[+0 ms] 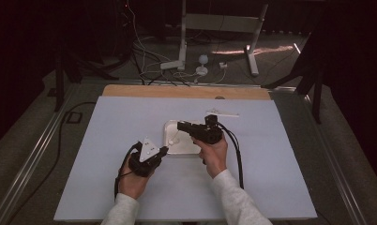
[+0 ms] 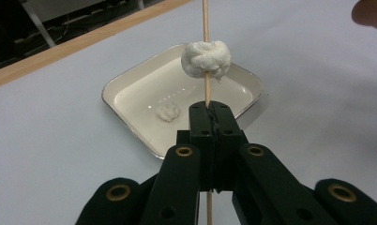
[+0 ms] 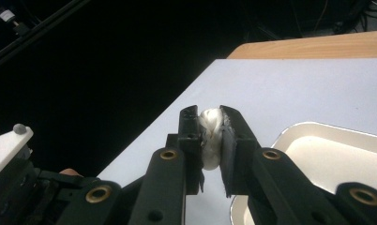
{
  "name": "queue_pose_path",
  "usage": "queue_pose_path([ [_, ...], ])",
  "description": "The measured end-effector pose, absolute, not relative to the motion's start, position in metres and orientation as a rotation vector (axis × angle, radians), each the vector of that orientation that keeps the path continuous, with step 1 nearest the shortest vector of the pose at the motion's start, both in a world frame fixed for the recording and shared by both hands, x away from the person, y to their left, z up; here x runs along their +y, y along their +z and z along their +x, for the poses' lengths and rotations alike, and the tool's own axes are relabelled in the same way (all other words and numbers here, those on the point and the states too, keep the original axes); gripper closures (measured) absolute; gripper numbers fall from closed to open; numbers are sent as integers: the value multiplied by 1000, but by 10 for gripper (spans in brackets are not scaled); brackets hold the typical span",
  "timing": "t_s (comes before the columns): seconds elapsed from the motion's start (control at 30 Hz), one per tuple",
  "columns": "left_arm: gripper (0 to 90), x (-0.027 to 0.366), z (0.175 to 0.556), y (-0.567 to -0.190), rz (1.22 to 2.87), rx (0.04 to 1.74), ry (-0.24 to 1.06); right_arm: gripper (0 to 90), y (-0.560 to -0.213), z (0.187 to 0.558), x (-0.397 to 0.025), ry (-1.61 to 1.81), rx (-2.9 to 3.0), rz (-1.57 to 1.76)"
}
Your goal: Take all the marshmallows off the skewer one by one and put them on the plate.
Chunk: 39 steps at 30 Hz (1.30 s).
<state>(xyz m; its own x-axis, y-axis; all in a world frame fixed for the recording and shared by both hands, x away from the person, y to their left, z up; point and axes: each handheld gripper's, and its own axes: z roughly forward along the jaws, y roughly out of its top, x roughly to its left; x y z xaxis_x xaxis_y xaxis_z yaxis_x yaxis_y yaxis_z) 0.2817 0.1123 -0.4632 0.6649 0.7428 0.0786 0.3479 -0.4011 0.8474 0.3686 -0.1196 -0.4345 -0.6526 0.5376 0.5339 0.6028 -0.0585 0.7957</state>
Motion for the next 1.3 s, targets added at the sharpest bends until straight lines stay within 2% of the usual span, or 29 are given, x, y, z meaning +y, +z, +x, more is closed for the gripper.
queue_pose_path([
  [0.73,900,113,281,-463,2047,815,616,812,-434,371,-124,-1880,-2116,-1343],
  [1.3,900,113,281,-465,2066,810,600,822,-435,374,-127,-1866,-2150,-1419],
])
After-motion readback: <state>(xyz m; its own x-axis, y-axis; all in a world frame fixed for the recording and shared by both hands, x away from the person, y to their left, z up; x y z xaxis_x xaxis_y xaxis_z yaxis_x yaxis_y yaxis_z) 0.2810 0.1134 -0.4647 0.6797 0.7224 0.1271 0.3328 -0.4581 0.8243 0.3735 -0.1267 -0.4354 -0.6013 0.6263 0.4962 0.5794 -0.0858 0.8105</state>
